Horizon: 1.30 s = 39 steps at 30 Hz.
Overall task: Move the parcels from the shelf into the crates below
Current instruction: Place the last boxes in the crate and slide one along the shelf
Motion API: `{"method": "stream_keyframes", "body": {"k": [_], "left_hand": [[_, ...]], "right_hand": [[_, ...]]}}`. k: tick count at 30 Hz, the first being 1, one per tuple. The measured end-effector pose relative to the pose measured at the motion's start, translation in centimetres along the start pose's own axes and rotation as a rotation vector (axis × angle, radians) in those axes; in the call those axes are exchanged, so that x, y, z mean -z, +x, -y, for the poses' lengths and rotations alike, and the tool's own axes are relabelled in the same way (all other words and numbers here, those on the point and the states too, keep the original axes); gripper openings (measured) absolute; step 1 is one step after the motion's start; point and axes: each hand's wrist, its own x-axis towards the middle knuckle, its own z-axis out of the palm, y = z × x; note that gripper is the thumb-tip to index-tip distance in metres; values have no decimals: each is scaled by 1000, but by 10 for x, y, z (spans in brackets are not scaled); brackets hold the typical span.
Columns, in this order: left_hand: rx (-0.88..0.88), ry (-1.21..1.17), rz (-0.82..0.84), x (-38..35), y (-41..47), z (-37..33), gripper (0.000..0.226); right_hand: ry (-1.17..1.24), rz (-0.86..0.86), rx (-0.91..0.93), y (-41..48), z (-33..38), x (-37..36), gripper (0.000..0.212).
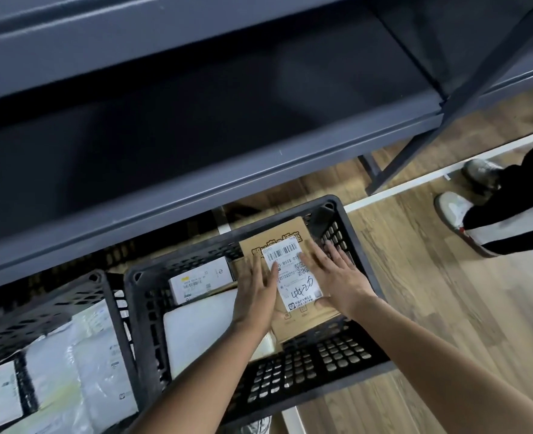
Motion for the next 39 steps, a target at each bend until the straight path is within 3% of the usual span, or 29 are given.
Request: {"method": "stream_keyframes", "body": {"k": [2, 5, 14, 32, 39], "left_hand": [[24, 224, 206, 5, 8, -3, 100], [-1, 382, 288, 4, 21, 3, 116], [-92, 515, 353, -20, 47, -1, 116], [-69, 692, 252, -19, 46, -8, 120], [-83, 491, 108, 13, 31, -27, 83]], "right_hand": [[-48, 51, 55, 3, -1, 4, 100], [14, 159, 31, 7, -4, 6, 106], [16, 191, -64, 14, -22, -7, 106], [-42, 155, -97, 24, -11, -18, 118], [83, -21, -51, -11, -2, 21, 92]]}}
